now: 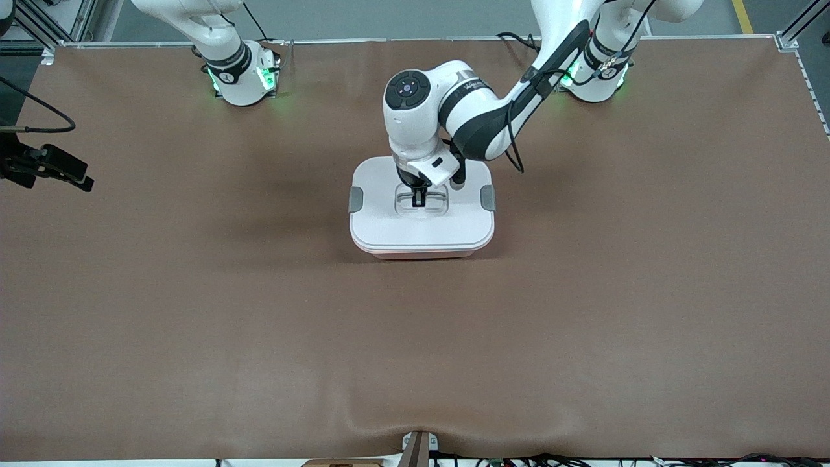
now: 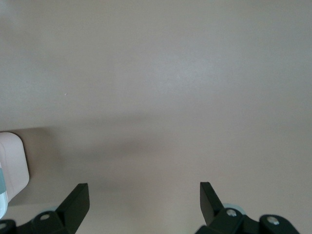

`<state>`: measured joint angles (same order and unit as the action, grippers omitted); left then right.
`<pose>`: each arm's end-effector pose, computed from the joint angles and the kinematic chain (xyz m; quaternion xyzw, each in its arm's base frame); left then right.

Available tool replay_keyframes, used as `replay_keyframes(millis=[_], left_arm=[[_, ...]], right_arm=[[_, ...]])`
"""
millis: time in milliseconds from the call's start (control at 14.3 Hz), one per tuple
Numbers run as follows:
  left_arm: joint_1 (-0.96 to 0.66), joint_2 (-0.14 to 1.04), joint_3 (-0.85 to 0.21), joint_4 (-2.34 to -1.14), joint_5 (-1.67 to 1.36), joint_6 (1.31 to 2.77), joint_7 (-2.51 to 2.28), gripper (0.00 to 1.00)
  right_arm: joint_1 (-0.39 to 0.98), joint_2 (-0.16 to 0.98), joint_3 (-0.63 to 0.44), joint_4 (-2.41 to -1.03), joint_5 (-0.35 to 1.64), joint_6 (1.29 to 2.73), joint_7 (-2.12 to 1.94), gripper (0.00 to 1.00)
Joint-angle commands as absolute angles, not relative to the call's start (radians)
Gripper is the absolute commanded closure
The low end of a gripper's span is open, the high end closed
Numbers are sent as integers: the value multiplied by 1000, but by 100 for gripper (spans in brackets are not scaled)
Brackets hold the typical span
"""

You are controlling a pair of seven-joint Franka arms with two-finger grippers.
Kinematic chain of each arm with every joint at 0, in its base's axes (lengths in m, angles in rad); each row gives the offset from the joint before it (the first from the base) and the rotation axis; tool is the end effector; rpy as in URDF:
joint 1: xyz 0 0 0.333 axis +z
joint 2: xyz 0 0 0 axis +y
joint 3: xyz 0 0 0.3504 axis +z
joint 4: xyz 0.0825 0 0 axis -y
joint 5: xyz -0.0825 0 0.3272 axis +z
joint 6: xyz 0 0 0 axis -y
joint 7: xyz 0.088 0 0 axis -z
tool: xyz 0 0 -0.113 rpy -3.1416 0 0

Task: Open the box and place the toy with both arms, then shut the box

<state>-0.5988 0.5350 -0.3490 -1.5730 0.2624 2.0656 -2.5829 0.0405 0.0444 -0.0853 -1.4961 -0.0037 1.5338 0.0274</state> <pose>0.4269 -0.4982 0.3949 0.7129 0.7008 0.0274 0.0026 0.5092 -0.0220 0.6583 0.9993 -0.0361 -0.0033 0.0037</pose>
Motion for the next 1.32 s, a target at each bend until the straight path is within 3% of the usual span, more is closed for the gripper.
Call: replay_keyframes(millis=[0,1255], left_arm=[[-597,551,-350,-1559,310,2059,-2576,100],[-600,580,-341,-1546,308,2062,-2655,100]], right_arm=[[32,49,-77,-1482,-2,1520,34,0],[31,49,-77,-1482,-2,1511,32,0]])
